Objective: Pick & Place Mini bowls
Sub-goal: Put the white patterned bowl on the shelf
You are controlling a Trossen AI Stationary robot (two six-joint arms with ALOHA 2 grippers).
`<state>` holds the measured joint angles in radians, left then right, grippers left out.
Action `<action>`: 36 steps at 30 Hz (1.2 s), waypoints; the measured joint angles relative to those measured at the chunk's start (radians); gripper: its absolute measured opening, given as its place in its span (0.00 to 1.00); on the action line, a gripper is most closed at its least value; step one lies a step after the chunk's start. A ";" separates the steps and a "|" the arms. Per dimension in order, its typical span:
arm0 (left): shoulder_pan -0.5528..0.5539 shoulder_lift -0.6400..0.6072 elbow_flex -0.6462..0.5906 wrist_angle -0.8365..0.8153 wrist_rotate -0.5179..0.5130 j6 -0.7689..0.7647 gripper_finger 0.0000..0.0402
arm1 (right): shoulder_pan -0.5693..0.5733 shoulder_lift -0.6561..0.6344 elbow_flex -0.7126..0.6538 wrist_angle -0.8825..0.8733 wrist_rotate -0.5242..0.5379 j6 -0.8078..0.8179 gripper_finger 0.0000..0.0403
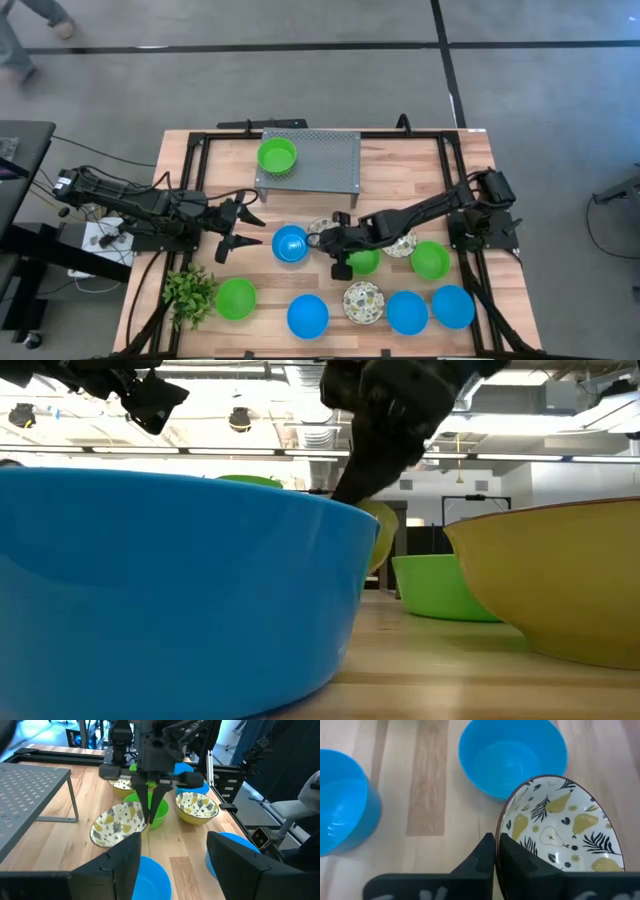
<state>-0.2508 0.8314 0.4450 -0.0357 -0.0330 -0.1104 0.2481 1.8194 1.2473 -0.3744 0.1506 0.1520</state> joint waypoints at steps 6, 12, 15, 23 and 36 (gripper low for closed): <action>0.000 0.000 0.000 0.000 0.000 0.000 0.56 | 0.025 0.000 0.086 -0.075 0.018 -0.003 0.02; 0.000 0.000 0.000 0.000 0.000 0.000 0.56 | 0.050 0.000 0.168 -0.116 0.077 -0.057 0.01; 0.000 0.000 0.000 0.000 0.000 0.000 0.56 | 0.061 0.000 0.225 -0.145 0.119 -0.109 0.01; 0.000 0.000 0.000 0.000 0.000 0.000 0.56 | 0.071 -0.001 0.379 -0.236 0.351 -0.343 0.01; 0.000 0.000 0.001 0.000 0.000 0.000 0.56 | -0.138 0.001 0.387 -0.276 0.396 -0.456 0.00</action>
<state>-0.2508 0.8314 0.4458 -0.0358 -0.0329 -0.1104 0.1097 1.8206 1.6344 -0.6507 0.5462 -0.3039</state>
